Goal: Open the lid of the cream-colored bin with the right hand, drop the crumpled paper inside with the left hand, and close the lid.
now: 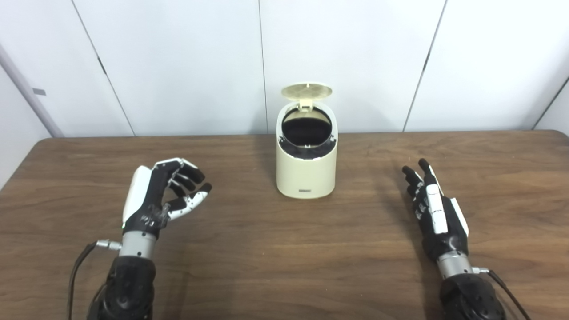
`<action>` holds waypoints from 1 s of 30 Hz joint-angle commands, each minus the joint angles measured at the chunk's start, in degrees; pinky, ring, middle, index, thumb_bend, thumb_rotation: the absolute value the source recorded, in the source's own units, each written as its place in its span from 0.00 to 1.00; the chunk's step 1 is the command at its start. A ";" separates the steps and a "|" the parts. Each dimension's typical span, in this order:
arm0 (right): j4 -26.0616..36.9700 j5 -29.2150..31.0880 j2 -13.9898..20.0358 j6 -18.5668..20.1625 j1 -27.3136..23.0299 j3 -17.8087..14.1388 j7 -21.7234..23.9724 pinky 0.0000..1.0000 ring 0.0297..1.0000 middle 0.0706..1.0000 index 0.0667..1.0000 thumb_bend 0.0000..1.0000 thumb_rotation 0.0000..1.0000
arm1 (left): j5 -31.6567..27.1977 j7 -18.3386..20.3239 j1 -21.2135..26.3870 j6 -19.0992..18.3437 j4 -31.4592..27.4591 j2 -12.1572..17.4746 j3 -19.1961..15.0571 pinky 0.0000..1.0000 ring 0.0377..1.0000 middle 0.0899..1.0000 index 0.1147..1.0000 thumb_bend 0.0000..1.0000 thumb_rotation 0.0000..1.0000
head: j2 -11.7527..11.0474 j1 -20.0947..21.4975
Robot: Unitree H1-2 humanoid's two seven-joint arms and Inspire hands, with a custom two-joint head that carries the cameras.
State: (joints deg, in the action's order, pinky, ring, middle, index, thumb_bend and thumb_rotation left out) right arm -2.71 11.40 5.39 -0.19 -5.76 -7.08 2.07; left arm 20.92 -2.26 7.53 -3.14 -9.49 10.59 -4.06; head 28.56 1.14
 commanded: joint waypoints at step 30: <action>-2.42 0.46 2.59 0.82 3.33 -1.26 1.83 1.00 0.97 0.90 0.98 0.46 0.87 | -31.46 7.32 -4.65 -1.87 1.47 -1.93 -7.26 1.00 1.00 1.00 1.00 0.42 0.52 | 1.23 -0.49</action>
State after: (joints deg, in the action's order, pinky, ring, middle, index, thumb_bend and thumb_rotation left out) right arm -3.18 12.03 7.25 0.16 -5.70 -7.87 3.47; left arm -8.76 4.73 1.90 -7.50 -7.68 8.32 -10.70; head 29.79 0.61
